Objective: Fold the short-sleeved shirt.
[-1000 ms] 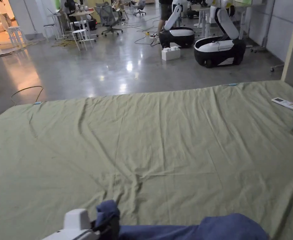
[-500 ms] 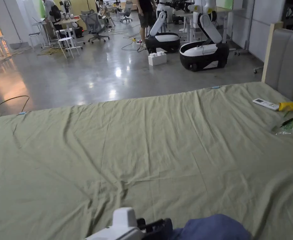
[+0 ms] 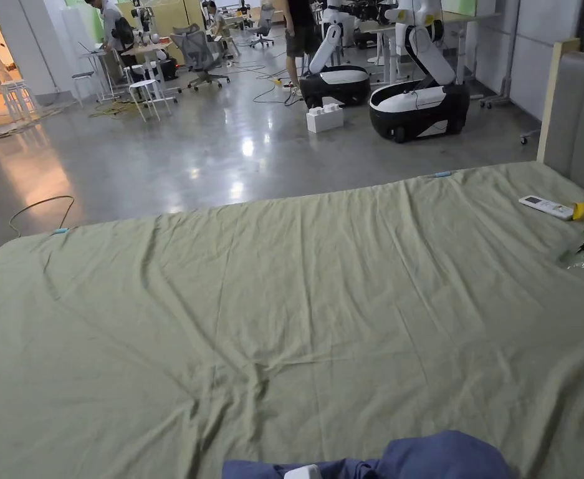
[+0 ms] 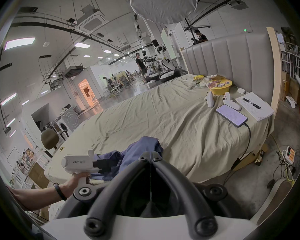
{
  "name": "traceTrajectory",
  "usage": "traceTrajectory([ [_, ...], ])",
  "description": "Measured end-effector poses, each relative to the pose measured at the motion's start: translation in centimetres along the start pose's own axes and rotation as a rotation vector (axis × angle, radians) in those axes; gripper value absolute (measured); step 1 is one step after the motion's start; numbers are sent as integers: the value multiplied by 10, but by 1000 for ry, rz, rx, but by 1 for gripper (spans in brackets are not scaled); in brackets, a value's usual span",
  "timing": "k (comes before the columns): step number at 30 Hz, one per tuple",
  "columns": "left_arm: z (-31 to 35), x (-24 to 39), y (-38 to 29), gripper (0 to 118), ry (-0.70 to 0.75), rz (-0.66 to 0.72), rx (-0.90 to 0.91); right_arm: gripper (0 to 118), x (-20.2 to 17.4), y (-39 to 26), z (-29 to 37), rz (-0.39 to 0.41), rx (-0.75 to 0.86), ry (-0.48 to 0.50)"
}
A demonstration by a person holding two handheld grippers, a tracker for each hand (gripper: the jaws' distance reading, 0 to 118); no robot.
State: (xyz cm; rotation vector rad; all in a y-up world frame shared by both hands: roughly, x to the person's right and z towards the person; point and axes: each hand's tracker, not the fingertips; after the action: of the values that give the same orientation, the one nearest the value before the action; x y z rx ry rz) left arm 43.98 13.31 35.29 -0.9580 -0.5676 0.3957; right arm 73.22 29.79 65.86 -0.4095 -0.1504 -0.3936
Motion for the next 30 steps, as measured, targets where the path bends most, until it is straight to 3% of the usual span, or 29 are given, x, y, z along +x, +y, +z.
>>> traceTrajectory([
  [4, 38, 3, 24, 5, -13, -77, 34, 0, 4, -3, -7, -19, -15, 14],
  [6, 75, -10, 41, 40, -60, -36, 162, 0, 5, -5, -14, -28, -20, 24],
  [8, 113, -40, 59, 91, -82, 75, 251, 0, 4, -6, -23, -43, -35, 46],
  [9, 124, -56, 64, 100, -76, 123, 267, 0, 3, -6, -27, -50, -41, 58],
  [13, 143, -127, 71, 100, -80, 369, 258, 0, -4, -10, -36, -64, -58, 89],
  [16, 127, -154, 68, 99, -153, 435, 178, 0, -11, -11, -33, -58, -61, 101],
  [19, 105, -122, 58, 98, -242, 454, 58, 0, -14, -10, -28, -28, -68, 88],
  [22, 95, -129, 52, 92, -258, 548, 91, 0, -10, -8, -23, -20, -64, 64],
  [24, 99, -132, 52, 75, -287, 608, 90, 0, -7, -8, -22, -41, -63, 55],
  [25, 98, -136, 51, 52, -277, 588, 85, 0, -5, -8, -22, -55, -65, 54],
  [26, 98, -132, 50, 15, -263, 565, 74, 0, -5, -8, -23, -65, -67, 53],
  [27, 99, -128, 48, 14, -219, 530, 63, 0, -5, -8, -24, -71, -69, 53],
  [30, 98, -137, 47, 13, -275, 563, 78, 0, -7, -8, -27, -71, -70, 47],
])
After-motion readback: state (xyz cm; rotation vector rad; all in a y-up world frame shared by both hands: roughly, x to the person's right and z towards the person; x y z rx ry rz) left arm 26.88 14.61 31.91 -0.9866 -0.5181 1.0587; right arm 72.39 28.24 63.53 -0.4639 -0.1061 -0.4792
